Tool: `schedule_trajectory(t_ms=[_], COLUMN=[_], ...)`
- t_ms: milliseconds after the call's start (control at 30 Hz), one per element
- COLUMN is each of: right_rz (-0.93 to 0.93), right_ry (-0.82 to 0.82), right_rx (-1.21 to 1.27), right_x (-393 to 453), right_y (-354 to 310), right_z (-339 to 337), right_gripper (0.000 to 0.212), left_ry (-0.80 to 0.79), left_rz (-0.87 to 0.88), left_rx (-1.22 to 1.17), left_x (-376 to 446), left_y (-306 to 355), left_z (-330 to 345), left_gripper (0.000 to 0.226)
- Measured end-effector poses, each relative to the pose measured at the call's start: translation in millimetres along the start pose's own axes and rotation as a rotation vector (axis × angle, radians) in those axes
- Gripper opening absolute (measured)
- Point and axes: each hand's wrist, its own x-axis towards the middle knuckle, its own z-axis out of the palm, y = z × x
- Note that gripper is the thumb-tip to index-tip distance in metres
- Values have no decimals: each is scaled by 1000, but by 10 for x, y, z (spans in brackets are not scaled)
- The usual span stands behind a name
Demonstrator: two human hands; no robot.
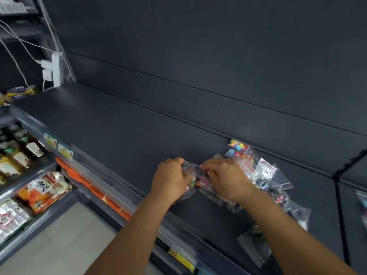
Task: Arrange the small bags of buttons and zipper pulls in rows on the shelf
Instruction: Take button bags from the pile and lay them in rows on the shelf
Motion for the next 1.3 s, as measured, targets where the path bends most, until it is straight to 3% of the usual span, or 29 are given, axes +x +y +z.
schedule_trajectory(t_ms=[67,133,233,333,533,633,800,933,1133,1300], right_rz=[68,252,467,552,621,586,548,539,578,654], right_ry=[128,199,48,34,61,191,417,532,605,753], right_rx=[63,1,-149,-153,-62,47,426,735,967,1012], right_x=[22,70,145,207,243,219,147,9,-434,-923], right_y=[-9,-2,-15,-67,-131,-174,-239,-314,-269,-98], right_z=[-18,-34,-15,26,-15,-37,-117,-226,-402,-495], right_gripper=[26,29,45,41,18,8,24,37,7,16], left_ry=[-50,-92,-116,-132,-113,-41,35,-150,-345,-488], left_rz=[-12,-24,-17,1,32,31,115,186,145,234], left_rx=[-58,-113,-166,-206,-353,-493,-682,-806,-930,-972], left_x=[64,114,164,200,246,280,324,256,124,-71], left_y=[-39,-81,-136,-186,-282,-313,-184,73,513,951], left_z=[-20,-40,-69,-88,-167,-249,-385,-378,-153,104], left_gripper=[48,48,35,12,9,9,12,8,8,11])
